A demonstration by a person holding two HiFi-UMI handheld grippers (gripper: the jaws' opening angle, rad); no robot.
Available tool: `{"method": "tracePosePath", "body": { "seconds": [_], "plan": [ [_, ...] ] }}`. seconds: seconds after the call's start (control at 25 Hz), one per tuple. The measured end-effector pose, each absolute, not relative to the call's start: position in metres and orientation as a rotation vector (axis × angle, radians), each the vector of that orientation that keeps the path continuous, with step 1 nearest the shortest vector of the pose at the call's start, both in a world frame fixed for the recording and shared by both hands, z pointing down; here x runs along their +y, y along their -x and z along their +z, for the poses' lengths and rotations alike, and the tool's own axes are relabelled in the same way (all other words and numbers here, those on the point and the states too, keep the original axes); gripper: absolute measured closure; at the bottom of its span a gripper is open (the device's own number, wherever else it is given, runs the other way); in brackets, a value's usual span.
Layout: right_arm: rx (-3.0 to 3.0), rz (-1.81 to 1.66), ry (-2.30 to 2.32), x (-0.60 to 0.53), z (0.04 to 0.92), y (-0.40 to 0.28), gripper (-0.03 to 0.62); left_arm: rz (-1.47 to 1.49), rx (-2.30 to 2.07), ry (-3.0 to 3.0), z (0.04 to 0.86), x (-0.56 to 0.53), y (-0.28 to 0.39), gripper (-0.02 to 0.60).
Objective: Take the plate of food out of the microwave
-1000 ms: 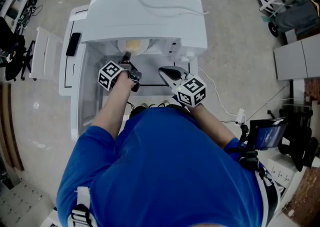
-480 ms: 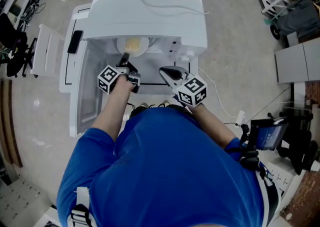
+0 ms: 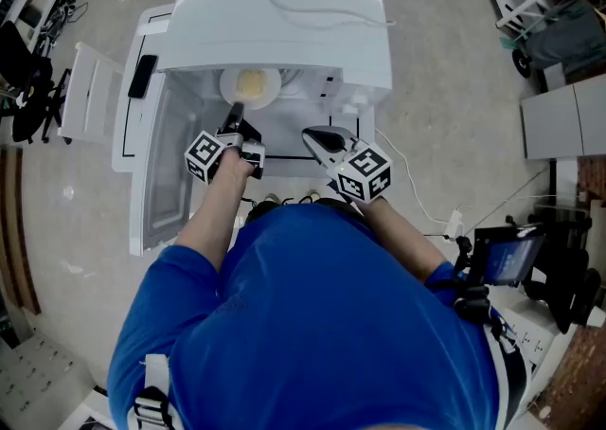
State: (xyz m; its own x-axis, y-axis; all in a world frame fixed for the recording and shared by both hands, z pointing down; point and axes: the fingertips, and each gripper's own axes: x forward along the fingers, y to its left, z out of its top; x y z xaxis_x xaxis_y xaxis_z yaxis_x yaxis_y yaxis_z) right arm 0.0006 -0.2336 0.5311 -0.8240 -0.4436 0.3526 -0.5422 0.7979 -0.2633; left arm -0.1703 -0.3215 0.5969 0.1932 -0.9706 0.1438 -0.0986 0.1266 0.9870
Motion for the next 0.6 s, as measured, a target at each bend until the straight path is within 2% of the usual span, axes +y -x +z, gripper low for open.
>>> {"method": "tracePosePath", "body": {
  "seconds": [0.6],
  "plan": [
    [-2.744, 0.560, -0.722, -0.226, 0.531, -0.016, 0.592, -1.052, -1.148, -1.262, 0.580, -0.283, 0.165, 0.565]
  ]
}}
